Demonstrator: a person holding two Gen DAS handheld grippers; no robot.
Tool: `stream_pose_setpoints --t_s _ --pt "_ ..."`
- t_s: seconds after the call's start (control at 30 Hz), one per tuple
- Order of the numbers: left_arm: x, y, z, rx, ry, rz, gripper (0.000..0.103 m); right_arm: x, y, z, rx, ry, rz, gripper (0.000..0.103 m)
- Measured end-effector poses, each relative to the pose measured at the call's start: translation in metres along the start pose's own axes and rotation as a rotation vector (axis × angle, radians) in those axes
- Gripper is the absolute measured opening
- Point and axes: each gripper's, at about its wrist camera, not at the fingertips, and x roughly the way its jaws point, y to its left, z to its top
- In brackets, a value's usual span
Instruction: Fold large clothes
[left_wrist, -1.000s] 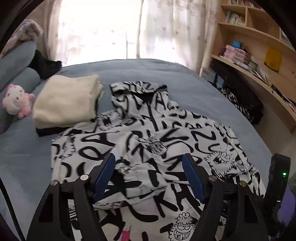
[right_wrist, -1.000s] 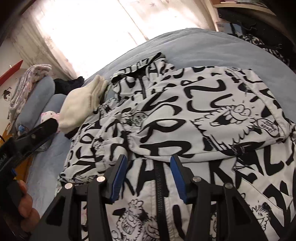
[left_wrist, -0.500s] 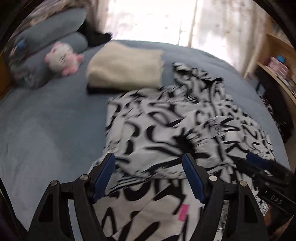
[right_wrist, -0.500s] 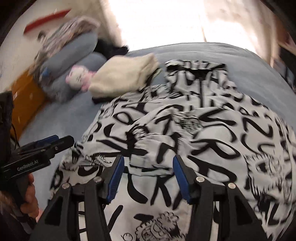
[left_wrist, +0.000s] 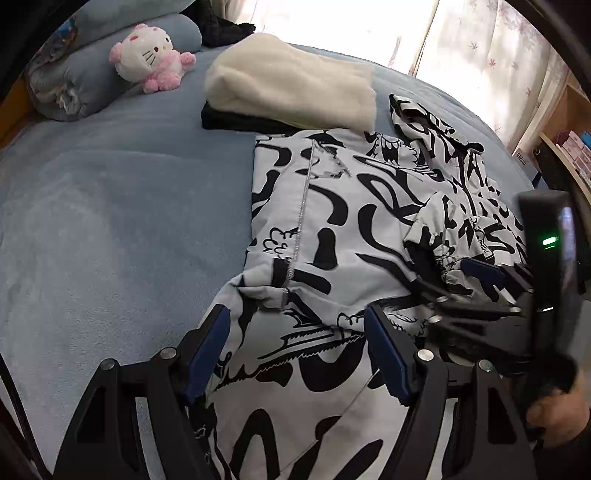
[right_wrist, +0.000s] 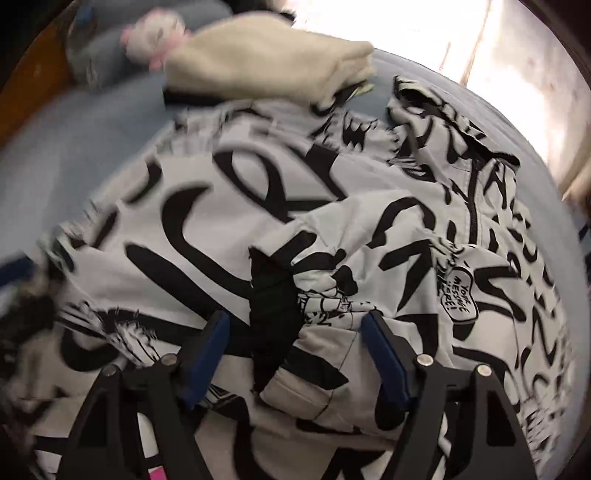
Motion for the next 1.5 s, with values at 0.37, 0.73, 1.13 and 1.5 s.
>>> stream_pose_setpoints --t_s 0.37,0.73,1.13,1.5 --pt "0.000 0.003 0.002 -0.004 -0.008 -0.024 0.073 -0.024 -0.027 0.017 0.044 -0.018 0.015 0.011" --pt "-0.009 -0.005 0.003 0.021 -0.034 -0.019 0.073 -0.119 -0.200 -0.062 0.657 -0.301 0.232 0.005" --pt "0.014 -0.006 0.054 0.099 0.023 -0.090 0.073 -0.036 -0.258 -0.126 0.945 -0.184 0.484 0.052" --pt "0.108 0.041 0.140 0.002 0.159 -0.045 0.073 0.008 -0.264 -0.071 0.886 -0.134 0.600 0.052"
